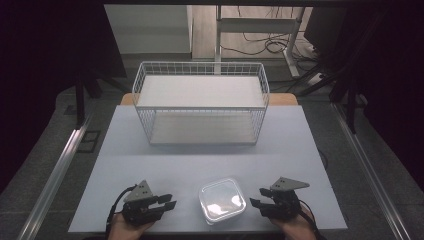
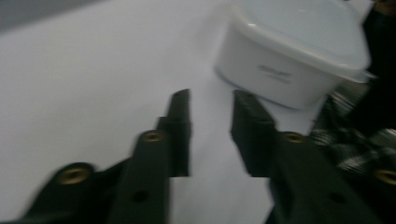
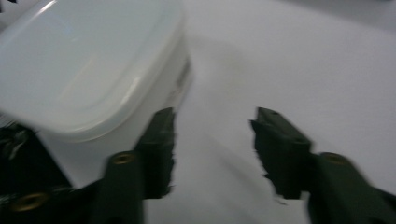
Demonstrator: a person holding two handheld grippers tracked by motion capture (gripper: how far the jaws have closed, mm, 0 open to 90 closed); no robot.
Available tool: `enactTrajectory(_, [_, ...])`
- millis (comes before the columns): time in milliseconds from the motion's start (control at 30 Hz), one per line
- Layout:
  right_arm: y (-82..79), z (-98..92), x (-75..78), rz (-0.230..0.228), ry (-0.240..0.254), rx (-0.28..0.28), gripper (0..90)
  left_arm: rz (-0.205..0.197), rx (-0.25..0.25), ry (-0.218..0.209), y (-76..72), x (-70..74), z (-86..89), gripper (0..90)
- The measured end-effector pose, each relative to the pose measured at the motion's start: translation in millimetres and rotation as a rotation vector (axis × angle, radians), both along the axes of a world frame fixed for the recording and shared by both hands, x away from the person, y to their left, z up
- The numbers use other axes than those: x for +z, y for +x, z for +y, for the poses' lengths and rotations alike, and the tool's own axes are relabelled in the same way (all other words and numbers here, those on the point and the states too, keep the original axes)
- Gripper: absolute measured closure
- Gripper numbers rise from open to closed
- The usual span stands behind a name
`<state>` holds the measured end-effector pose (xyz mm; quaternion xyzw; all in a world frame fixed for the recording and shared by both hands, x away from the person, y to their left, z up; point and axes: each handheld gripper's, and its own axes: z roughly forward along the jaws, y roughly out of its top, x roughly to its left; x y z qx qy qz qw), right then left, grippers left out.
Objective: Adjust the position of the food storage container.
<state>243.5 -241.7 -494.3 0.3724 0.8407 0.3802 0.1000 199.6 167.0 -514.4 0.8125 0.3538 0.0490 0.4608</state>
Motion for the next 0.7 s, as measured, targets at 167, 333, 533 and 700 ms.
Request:
enactTrajectory(167, [-9.8, 6.8, 1.7, 0.035, 0.002, 0.084, 81.9, 0.042, -0.088, -0.001, -3.6, -2.3, -25.4, 90.0])
enactTrajectory(333, [-15.3, 15.3, -1.7, 0.086, 0.003, 0.147, 89.0, 0.075, -0.127, 0.009, -2.8, -7.2, -51.8, 90.0])
enactTrajectory(533, [-17.2, 26.1, -2.7, 0.077, -0.017, 0.158, 89.1, 0.071, -0.089, 0.035, 2.6, -7.0, -59.7, 90.0])
enactTrajectory(700, [-14.5, 35.1, -4.5, 0.081, -0.006, 0.162, 89.1, 0.09, -0.037, 0.025, 12.7, -7.5, -50.5, 90.0])
